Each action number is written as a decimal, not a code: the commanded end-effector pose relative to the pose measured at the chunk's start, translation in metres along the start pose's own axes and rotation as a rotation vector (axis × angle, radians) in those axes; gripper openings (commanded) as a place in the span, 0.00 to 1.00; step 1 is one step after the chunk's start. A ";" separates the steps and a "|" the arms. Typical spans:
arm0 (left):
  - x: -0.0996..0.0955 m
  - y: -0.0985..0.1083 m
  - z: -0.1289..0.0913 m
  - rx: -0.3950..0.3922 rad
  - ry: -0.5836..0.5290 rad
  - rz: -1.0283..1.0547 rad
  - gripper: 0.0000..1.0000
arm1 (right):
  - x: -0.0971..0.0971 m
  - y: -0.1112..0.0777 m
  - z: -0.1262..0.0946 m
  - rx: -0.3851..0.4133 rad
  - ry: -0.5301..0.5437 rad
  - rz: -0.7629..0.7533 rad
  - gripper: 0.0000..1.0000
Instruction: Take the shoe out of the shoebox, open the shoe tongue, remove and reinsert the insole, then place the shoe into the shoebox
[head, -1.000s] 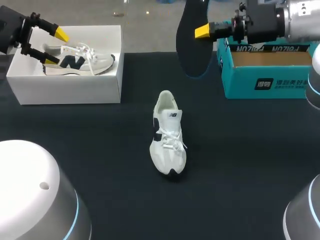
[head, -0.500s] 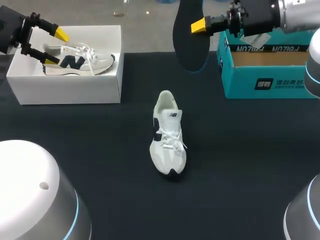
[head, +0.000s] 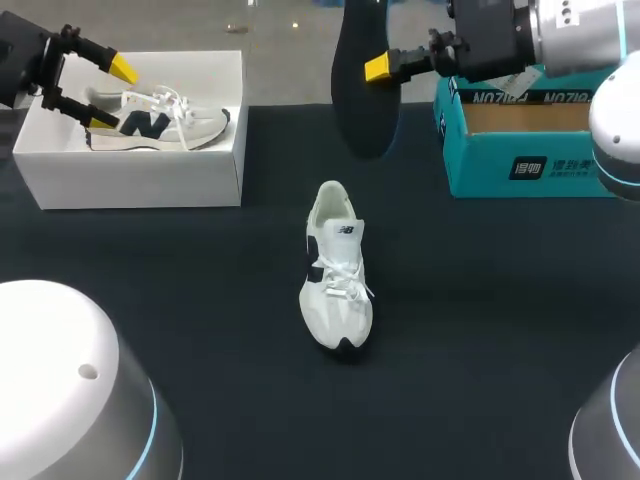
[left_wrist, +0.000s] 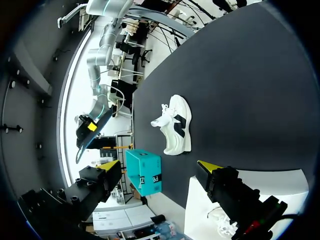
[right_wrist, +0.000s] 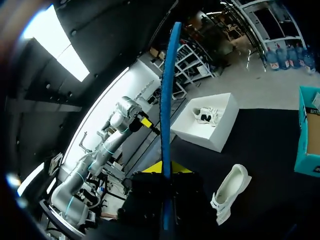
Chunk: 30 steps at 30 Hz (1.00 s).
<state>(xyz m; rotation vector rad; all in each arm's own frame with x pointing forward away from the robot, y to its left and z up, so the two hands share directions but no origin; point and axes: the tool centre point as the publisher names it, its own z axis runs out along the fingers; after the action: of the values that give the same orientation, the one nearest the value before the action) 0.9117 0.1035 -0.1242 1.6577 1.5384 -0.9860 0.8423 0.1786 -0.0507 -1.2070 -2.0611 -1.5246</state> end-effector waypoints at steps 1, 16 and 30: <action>0.000 -0.001 0.000 0.000 0.003 0.000 1.00 | -0.006 -0.002 0.016 -0.004 -0.034 -0.032 0.00; 0.000 -0.001 0.000 0.000 0.003 0.000 1.00 | -0.014 -0.003 0.020 -0.005 -0.076 -0.044 0.00; 0.000 -0.001 0.000 0.000 0.003 0.000 1.00 | -0.061 0.005 0.086 -0.037 -0.058 -0.150 0.00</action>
<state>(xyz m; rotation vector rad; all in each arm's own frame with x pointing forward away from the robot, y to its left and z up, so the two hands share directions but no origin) 0.9116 0.1034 -0.1242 1.6576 1.5384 -0.9859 0.8878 0.2056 -0.1088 -1.1497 -2.2164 -1.6079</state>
